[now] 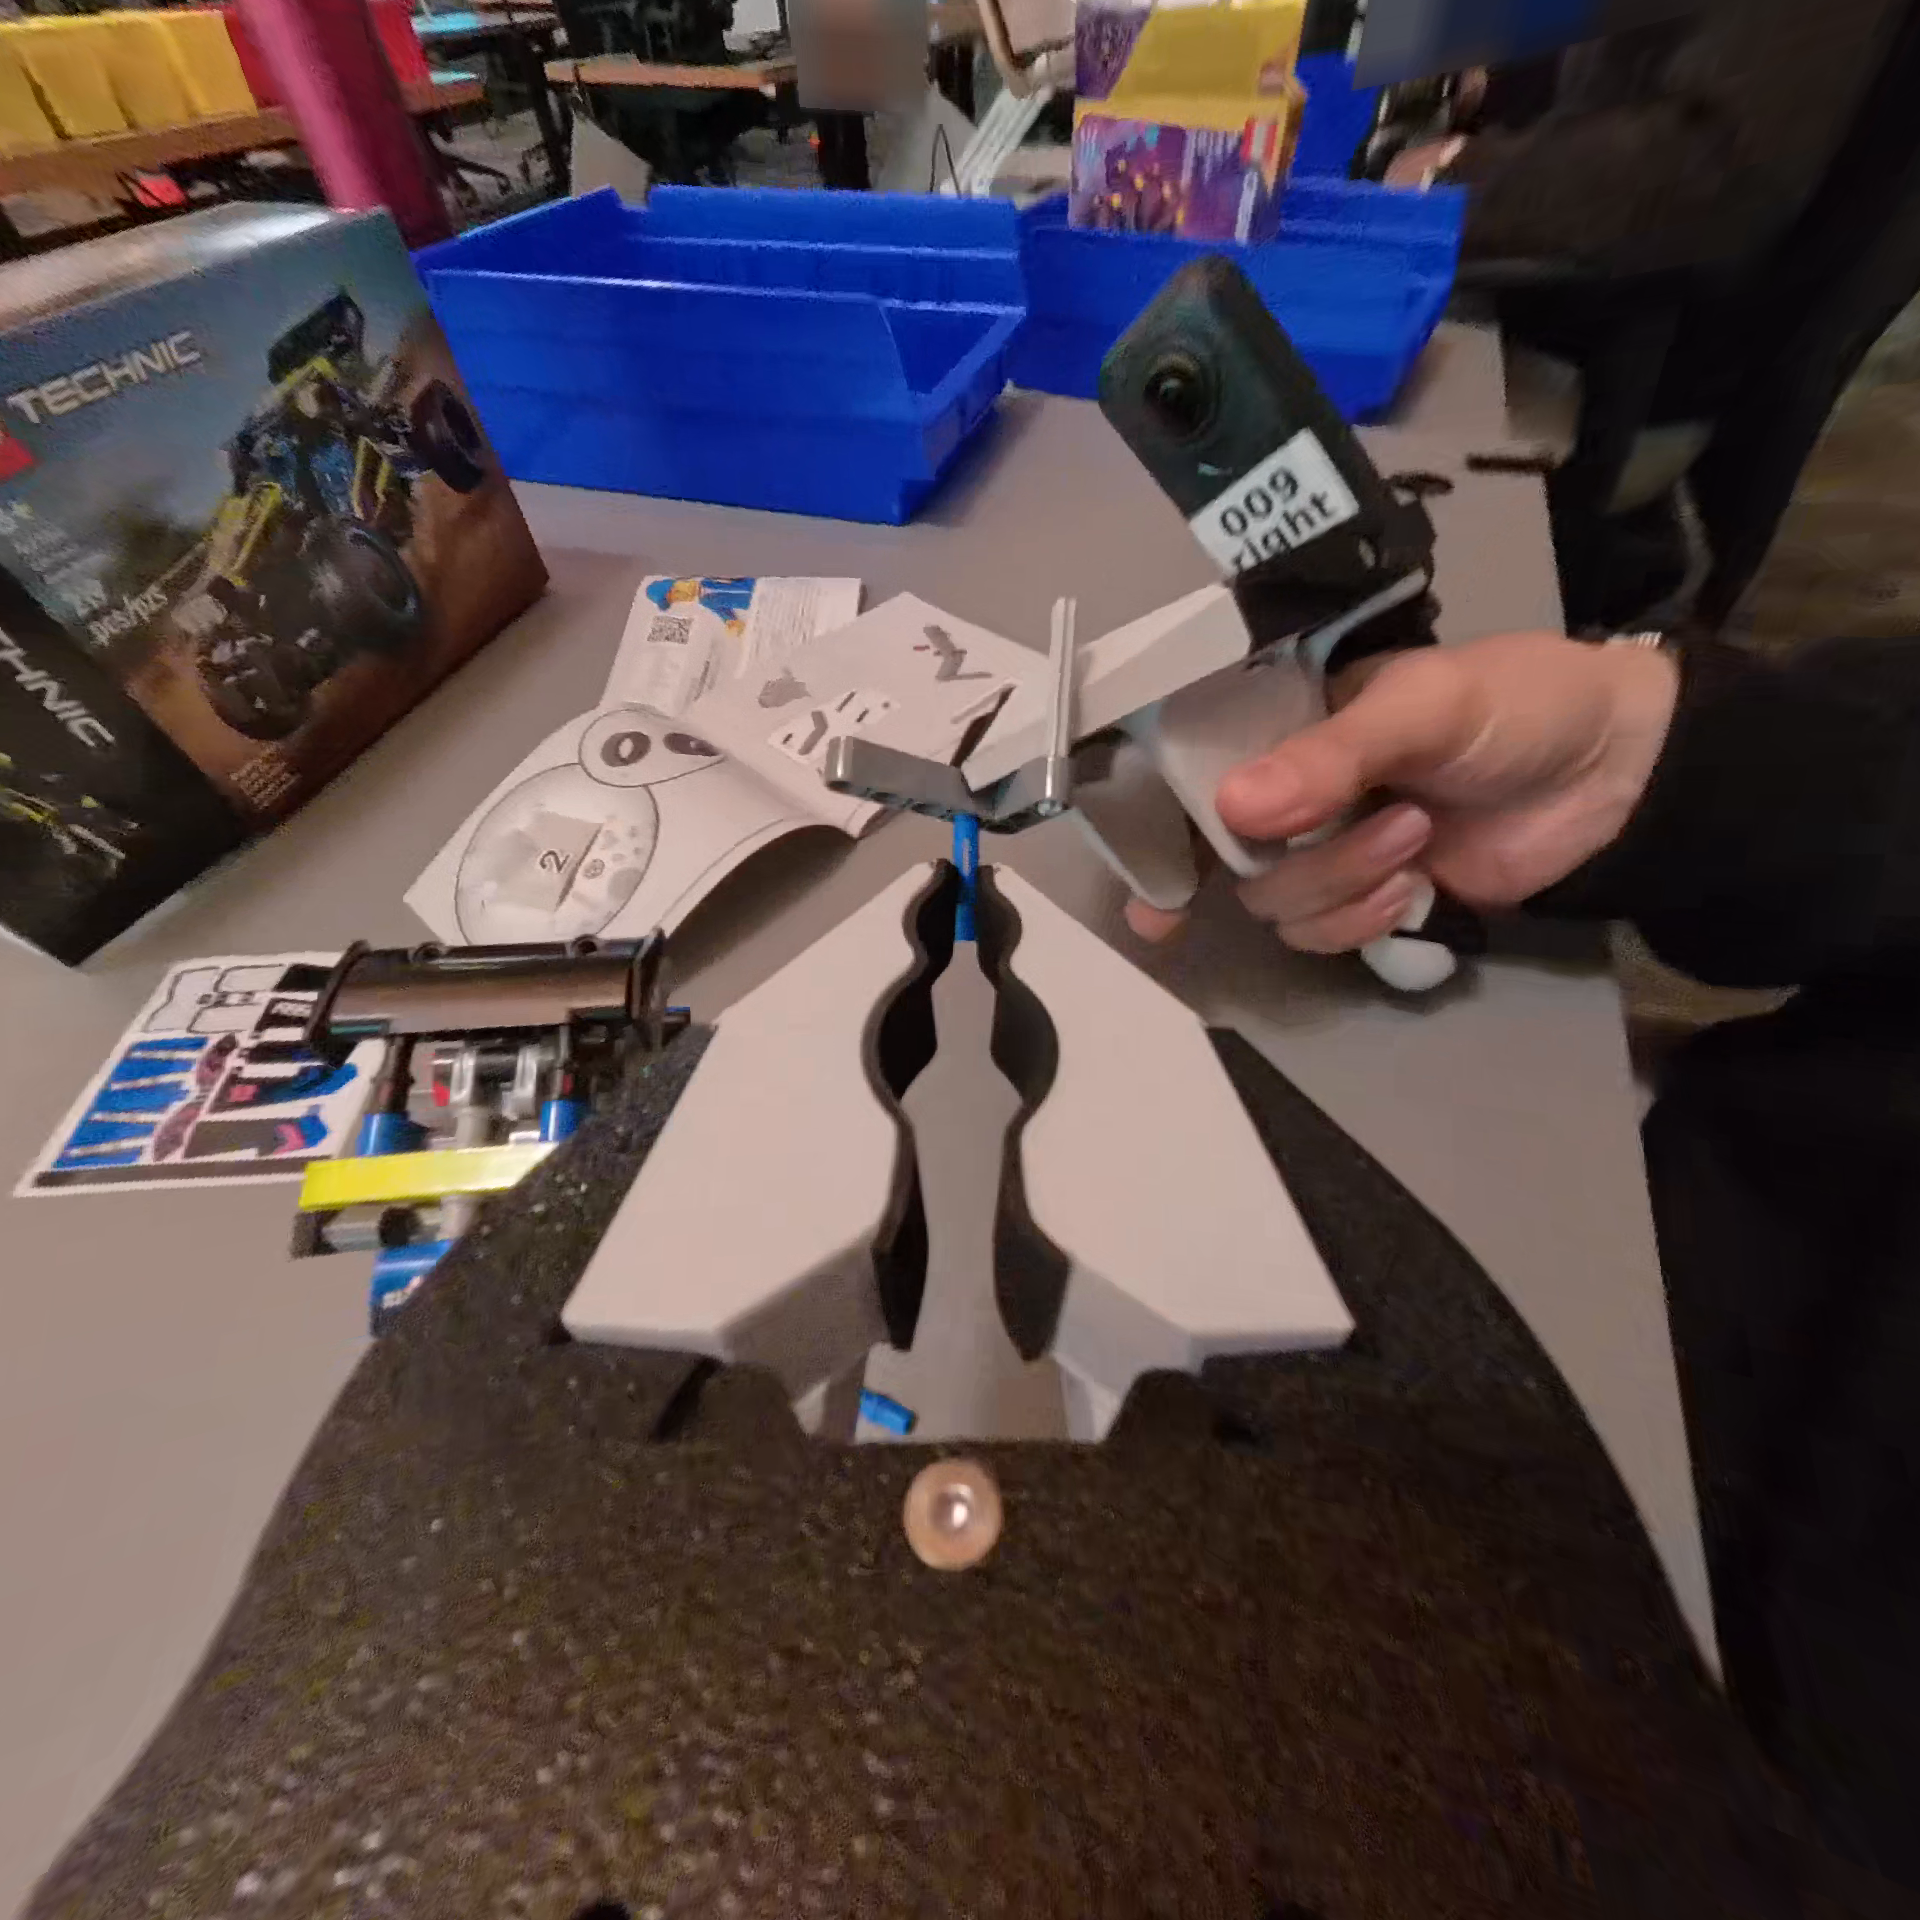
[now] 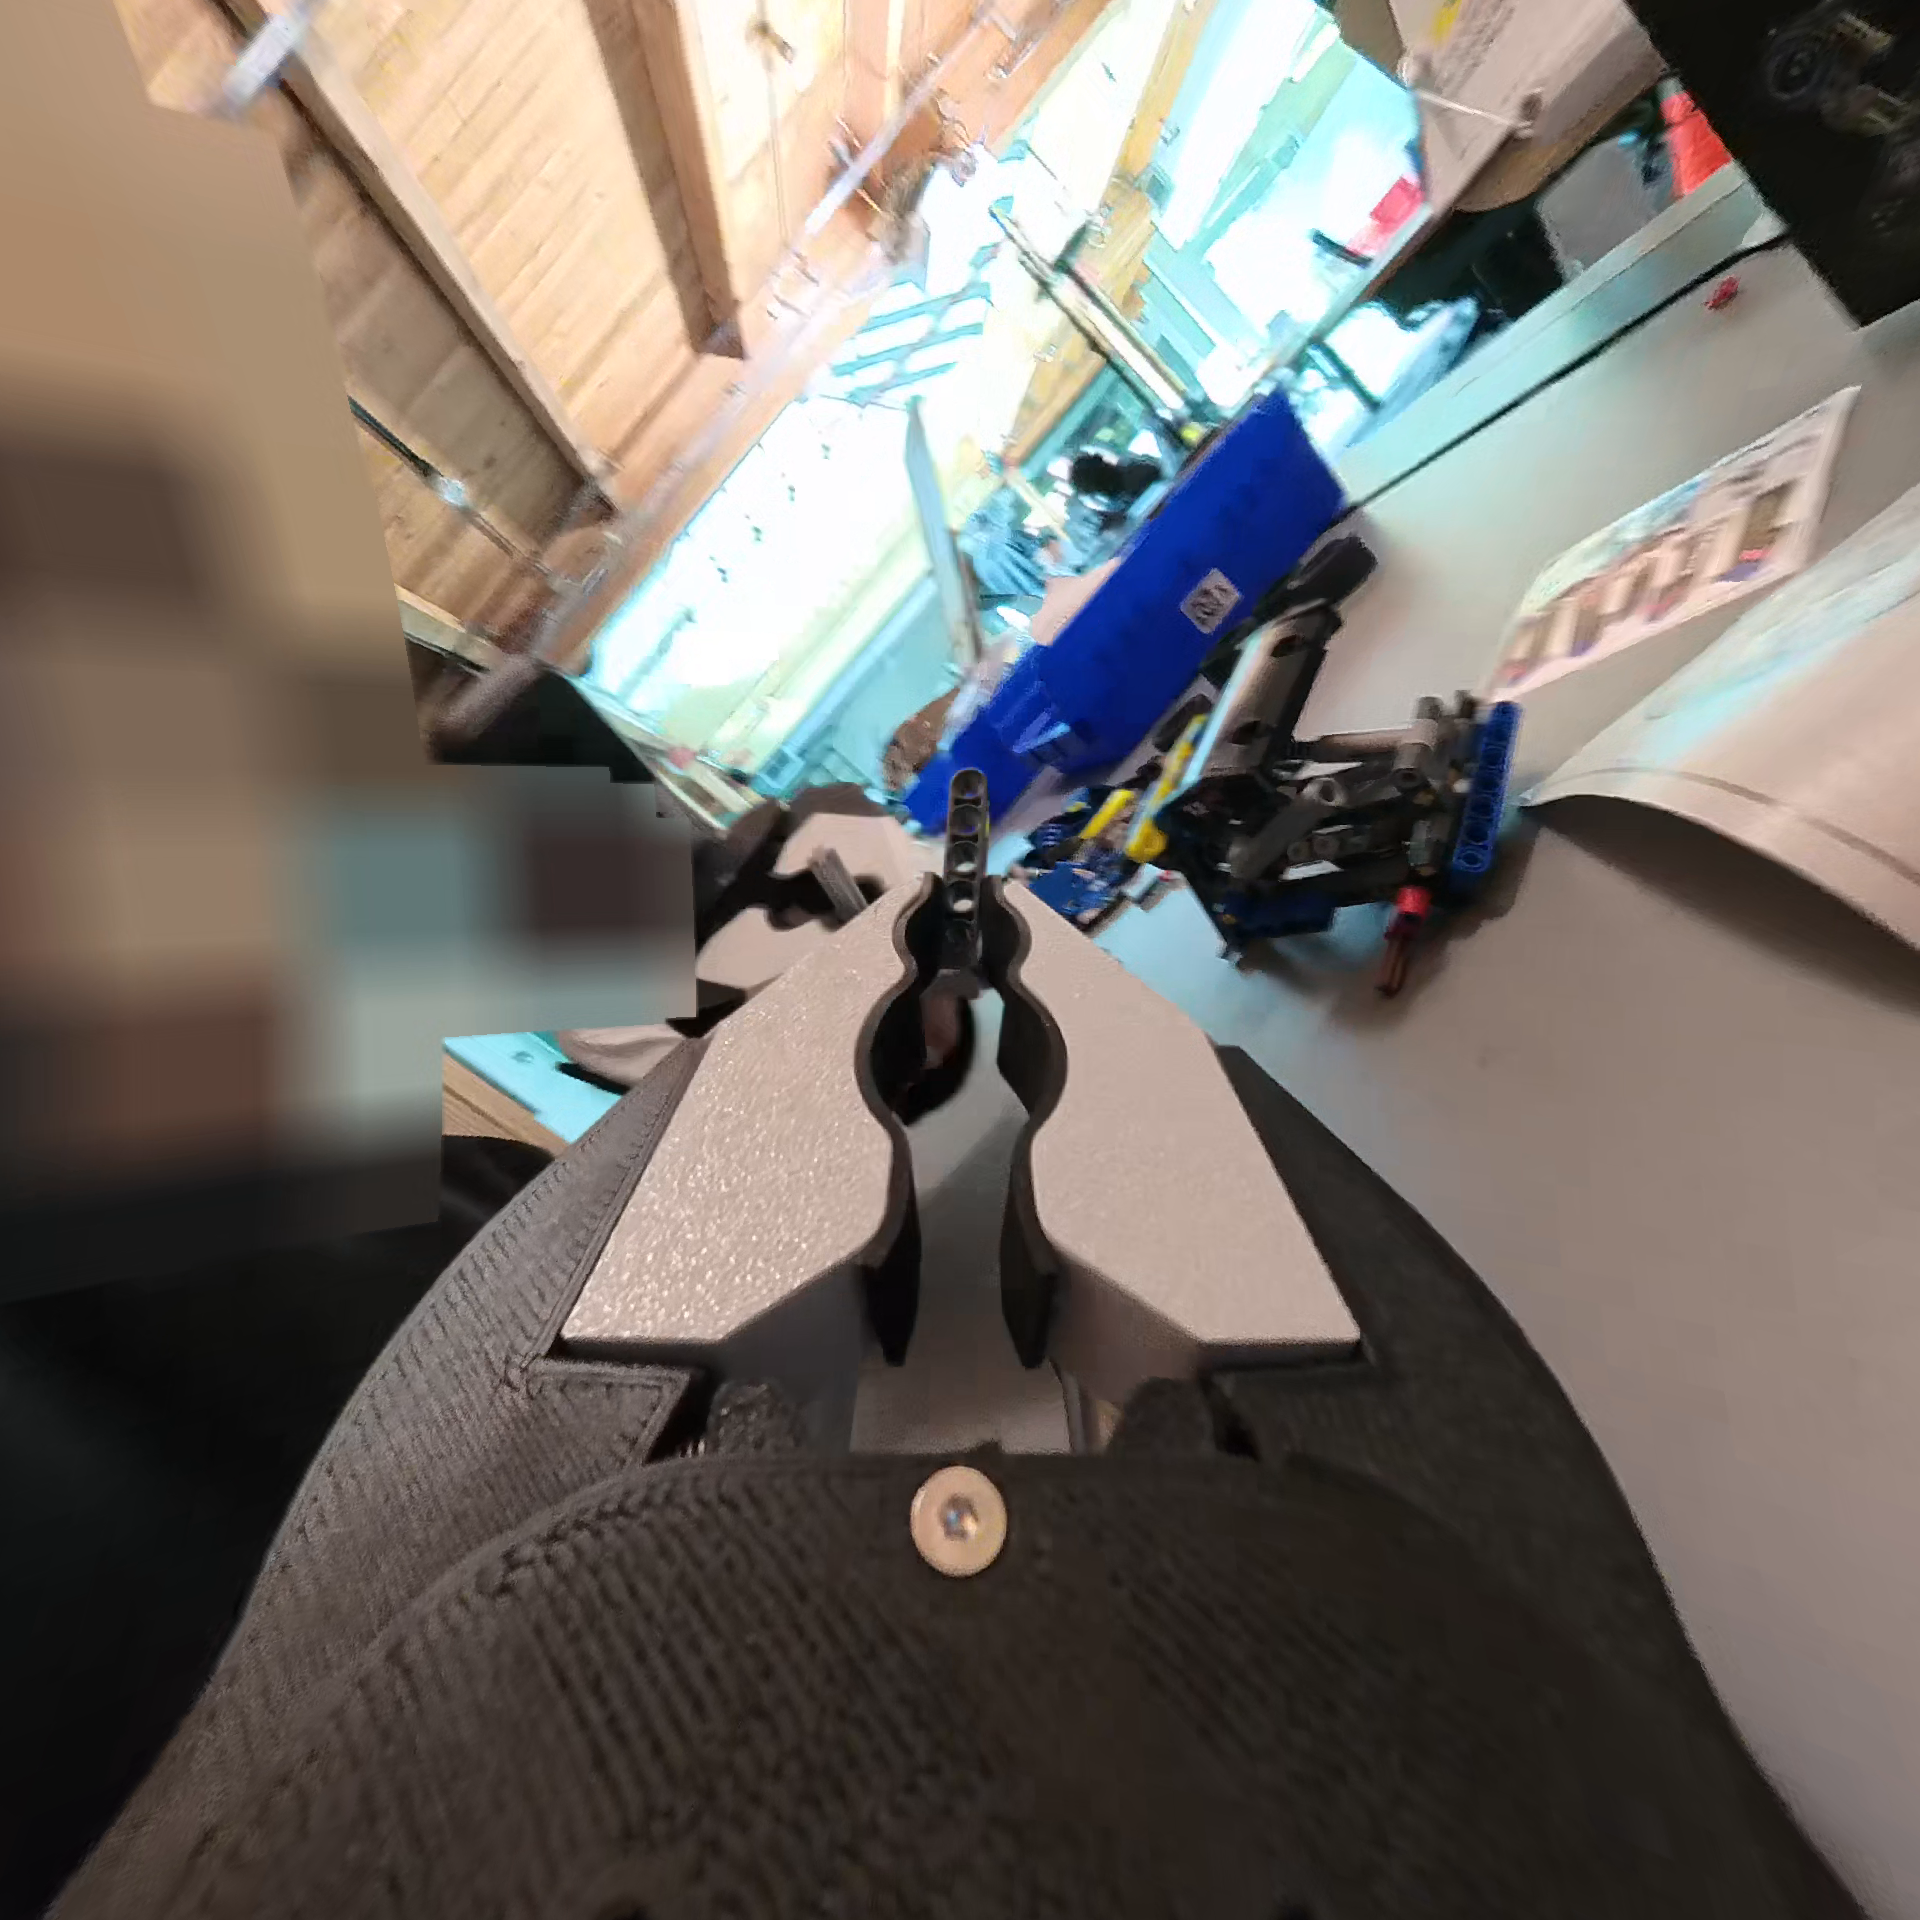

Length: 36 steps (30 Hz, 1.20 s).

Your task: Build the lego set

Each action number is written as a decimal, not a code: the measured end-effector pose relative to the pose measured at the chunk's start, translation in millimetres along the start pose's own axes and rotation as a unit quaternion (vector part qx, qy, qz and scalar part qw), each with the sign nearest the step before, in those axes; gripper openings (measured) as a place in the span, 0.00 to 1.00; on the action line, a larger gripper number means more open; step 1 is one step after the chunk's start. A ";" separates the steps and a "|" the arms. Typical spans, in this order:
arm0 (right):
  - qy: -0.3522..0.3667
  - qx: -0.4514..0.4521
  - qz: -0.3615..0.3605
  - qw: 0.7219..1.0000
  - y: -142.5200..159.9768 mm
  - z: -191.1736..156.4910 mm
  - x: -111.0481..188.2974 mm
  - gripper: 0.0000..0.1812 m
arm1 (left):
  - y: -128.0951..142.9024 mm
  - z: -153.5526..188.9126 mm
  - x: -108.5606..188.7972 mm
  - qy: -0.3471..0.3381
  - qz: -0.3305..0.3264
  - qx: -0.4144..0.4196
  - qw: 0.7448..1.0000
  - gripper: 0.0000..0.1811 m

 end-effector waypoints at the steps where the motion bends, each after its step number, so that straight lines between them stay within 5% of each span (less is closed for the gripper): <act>1: 0.025 0.018 -0.010 0.999 -1.6 2.0 3.9 0.03 | 2.8 0.8 0.0 0.011 -0.030 -0.001 0.999 0.01; 7: 0.129 0.038 -0.127 0.983 -1.5 20.3 30.8 0.03 | 32.5 9.1 -6.1 0.069 -0.198 0.009 0.978 0.01; 11: 0.192 0.085 -0.269 0.940 19.6 23.8 33.0 0.04 | 49.5 12.9 -15.1 0.085 -0.234 0.000 0.969 0.01; 15: 0.227 0.118 -0.316 0.914 26.6 28.2 29.6 0.04 | 53.2 10.7 -17.5 0.081 -0.234 0.001 0.969 0.01; 23: 0.213 0.161 -0.295 0.917 12.7 18.2 34.6 0.26 | 41.2 10.5 -17.1 0.079 -0.164 -0.026 0.983 0.01; 30: 0.085 0.082 -0.211 0.970 3.8 -4.5 27.7 0.14 | 12.0 21.0 -8.8 0.036 -0.066 -0.145 0.987 0.01; 36: 0.072 0.057 -0.215 0.972 9.4 -3.9 23.3 0.13 | 12.6 25.5 -12.0 0.020 -0.071 -0.192 0.979 0.01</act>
Point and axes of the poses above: each gripper's, where its closed fingertips meet, x back along the fingers, y out of its underside, z = x × y across the jaws, the point moved 7 cm from there along x, back along the fingers, and after that the axes turned 1 degree about z, right-handed, at the moved point
